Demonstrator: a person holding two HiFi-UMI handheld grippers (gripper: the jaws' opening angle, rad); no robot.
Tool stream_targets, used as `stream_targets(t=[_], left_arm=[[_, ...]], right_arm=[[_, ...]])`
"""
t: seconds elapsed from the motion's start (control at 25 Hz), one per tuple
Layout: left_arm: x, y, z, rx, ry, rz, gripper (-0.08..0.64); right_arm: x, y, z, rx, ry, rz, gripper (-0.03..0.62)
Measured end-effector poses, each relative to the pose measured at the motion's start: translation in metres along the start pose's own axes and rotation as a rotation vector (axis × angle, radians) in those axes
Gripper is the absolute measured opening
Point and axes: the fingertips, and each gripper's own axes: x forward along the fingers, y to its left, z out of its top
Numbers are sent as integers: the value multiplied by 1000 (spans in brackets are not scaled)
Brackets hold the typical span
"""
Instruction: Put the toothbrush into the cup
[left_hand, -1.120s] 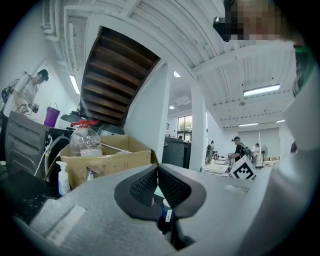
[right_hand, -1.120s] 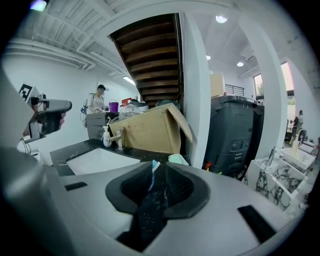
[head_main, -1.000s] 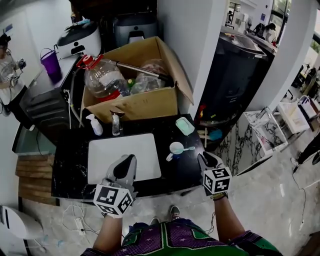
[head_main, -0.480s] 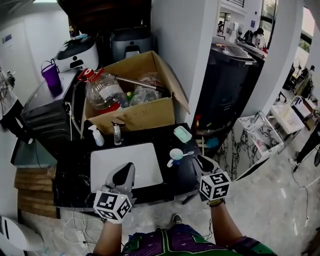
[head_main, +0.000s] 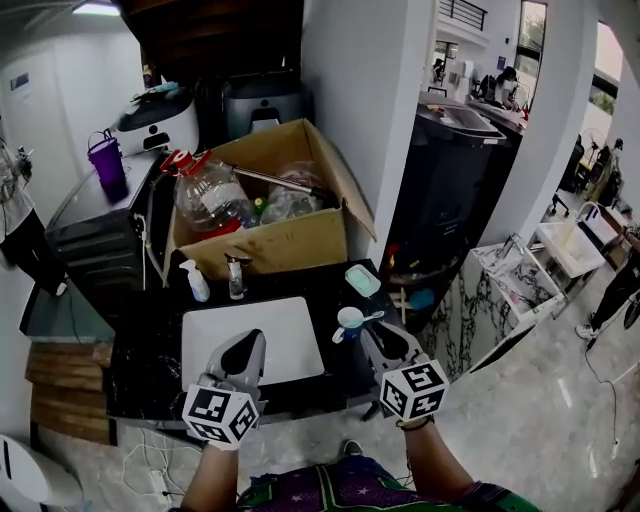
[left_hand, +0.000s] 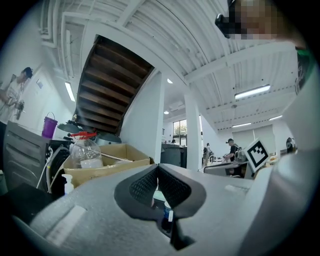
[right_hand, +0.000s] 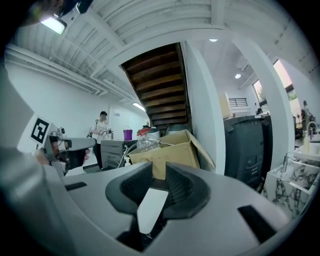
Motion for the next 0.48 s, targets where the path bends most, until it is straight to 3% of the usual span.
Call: stream_targets(t=[0.2,0.48], left_arm=[[-10,1,11,36,-12,10,15],[-19,7,11,33,-23,30,15]], right_arm=[[-5,22,20,-18,-64,16,66],[-23,12,42,-29,-128,-32,61]])
